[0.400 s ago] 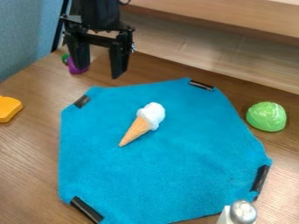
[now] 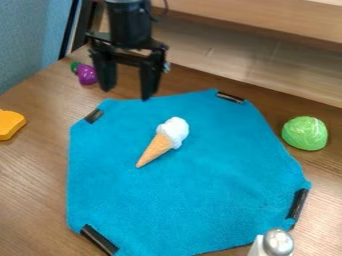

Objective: Fold the cloth from right to left

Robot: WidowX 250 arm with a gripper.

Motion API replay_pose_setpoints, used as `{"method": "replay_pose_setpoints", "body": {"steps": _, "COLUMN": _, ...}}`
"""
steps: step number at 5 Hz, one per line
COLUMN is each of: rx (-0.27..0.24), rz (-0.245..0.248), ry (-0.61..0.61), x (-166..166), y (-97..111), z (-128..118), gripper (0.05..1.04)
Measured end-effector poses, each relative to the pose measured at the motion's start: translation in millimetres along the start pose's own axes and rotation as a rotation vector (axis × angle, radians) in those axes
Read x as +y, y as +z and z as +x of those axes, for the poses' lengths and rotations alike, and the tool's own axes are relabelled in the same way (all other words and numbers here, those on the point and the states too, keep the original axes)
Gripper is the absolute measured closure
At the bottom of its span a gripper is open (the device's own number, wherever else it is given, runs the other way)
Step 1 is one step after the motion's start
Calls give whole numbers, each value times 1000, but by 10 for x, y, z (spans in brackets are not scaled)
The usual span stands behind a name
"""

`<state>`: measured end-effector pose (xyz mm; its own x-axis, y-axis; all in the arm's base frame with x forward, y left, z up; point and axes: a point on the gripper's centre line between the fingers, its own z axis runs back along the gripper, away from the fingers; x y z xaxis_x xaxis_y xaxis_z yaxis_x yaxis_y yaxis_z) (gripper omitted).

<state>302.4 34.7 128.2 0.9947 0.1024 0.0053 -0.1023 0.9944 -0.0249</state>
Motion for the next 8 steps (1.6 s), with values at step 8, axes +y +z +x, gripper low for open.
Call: {"method": "replay_pose_setpoints", "body": {"steps": 8, "rx": -17, "rz": -54, "ry": -257, "x": -2113, "y": -803, "z": 86, "gripper": 84}}
